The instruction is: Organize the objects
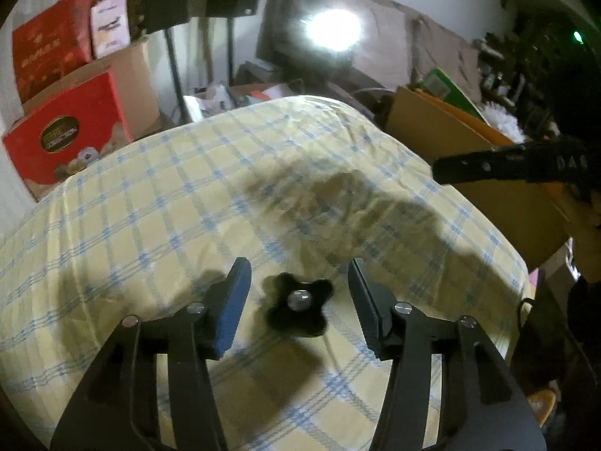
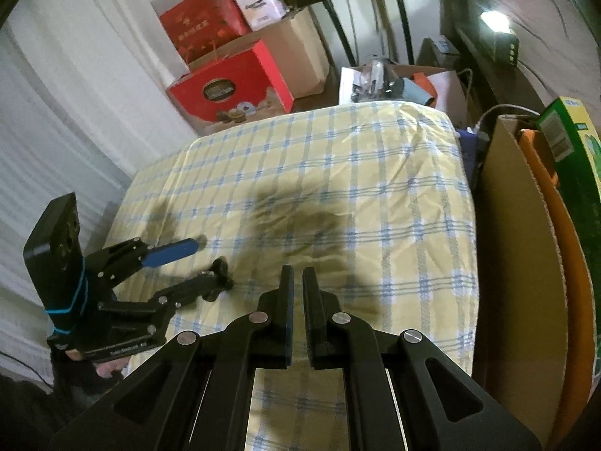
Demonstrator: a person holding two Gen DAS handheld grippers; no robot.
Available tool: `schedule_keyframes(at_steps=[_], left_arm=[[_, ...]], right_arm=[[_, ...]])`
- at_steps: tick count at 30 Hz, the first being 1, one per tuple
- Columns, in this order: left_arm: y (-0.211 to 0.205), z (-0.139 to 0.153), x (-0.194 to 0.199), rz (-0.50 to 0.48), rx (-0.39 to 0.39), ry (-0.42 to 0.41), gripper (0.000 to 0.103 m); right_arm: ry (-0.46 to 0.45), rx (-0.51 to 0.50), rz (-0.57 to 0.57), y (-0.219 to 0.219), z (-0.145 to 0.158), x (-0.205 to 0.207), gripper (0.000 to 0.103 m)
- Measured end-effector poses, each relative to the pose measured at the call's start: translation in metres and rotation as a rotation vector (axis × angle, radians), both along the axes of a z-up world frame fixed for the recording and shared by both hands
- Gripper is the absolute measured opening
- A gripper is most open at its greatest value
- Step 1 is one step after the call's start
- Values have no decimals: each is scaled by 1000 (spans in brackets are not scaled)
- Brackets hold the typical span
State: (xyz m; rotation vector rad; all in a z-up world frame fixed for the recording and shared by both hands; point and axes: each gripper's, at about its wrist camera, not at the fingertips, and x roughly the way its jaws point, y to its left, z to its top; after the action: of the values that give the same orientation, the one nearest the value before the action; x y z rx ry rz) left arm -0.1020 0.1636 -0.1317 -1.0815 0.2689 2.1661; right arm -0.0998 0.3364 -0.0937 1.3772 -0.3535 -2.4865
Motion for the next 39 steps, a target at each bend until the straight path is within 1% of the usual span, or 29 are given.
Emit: schedule_keyframes(at_steps=[2,5,6,8,9,11,14,17,20,22,23,24,26,27,29,31,32,35,36,37,39], left_arm=[[6,-6,4,-33,-35,3,51],[8,-17,4,-38,-97,2,50],[8,-17,5,-37,-89,19,50],[6,-18,3,-27,-70,9,48],[6,-18,2,-18,-67,8,33],[3,-17,-2,2,-42,-8,34],[-3,-16,-3,0,-8,-31,34],[-1,-14,3,-38,-8,-19,34],[5,-12,11,-80,-42,23,34],[10,-13,15,-83,-86,59,34],[11,-12,17,-87,-91,69,34],[11,-12,18,-88,-92,74,34],[12,-12,18,-84,-102,82,34],[12,-12,18,-82,-105,88,34],[11,-11,19,-88,-97,94,34],[13,-11,20,-98,-94,95,34],[13,-11,20,-100,-96,100,34],[12,-9,21,-106,-90,104,34],[13,-9,22,-106,-90,107,34],[13,-9,23,-107,-90,109,34],[15,-8,26,-118,-96,115,34]], right_arm=[[1,-4,-6,1,0,-1,6],[-6,-3,-3,1,-2,-1,6],[-9,-1,3,0,-2,-2,6],[-18,2,22,-5,-4,-2,6],[-22,4,33,-9,-5,-3,6],[-33,20,70,-22,-8,-6,6],[-44,29,146,-42,-13,-10,6],[-63,20,235,-66,-19,-15,6],[-90,-3,299,-83,-25,-22,7],[-114,10,323,-92,-29,-28,15],[-124,29,334,-95,-31,-31,17],[-130,47,347,-98,-32,-33,20],[-148,71,366,-102,-32,-36,28],[-162,83,375,-102,-32,-37,35],[-166,119,386,-106,-33,-37,38],[-168,127,386,-108,-34,-37,50],[-176,124,382,-109,-37,-37,52],[-196,106,365,-110,-49,-40,51],[-185,104,358,-110,-49,-40,40],[-194,75,354,-107,-50,-40,33],[-201,41,345,-103,-50,-40,32]])
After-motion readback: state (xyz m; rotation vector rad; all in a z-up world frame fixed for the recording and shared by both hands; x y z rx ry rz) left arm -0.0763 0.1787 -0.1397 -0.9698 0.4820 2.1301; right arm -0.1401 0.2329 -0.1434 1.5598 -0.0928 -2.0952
